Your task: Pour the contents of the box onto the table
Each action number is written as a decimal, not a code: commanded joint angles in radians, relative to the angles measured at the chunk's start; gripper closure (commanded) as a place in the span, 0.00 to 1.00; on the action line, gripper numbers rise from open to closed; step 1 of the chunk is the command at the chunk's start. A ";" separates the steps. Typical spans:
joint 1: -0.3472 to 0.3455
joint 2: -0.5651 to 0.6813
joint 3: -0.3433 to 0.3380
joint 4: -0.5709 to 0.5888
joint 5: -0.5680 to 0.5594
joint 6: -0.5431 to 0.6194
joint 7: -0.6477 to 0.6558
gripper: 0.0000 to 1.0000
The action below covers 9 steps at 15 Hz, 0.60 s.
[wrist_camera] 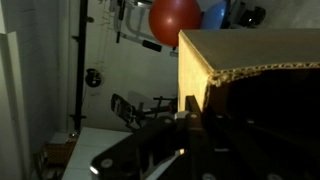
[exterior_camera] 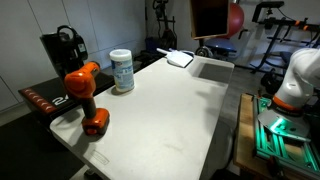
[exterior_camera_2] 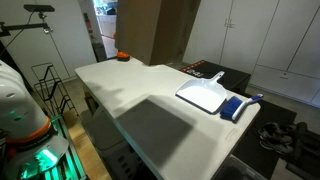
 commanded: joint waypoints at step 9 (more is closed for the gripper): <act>0.088 -0.010 0.044 -0.159 -0.457 -0.140 -0.074 0.99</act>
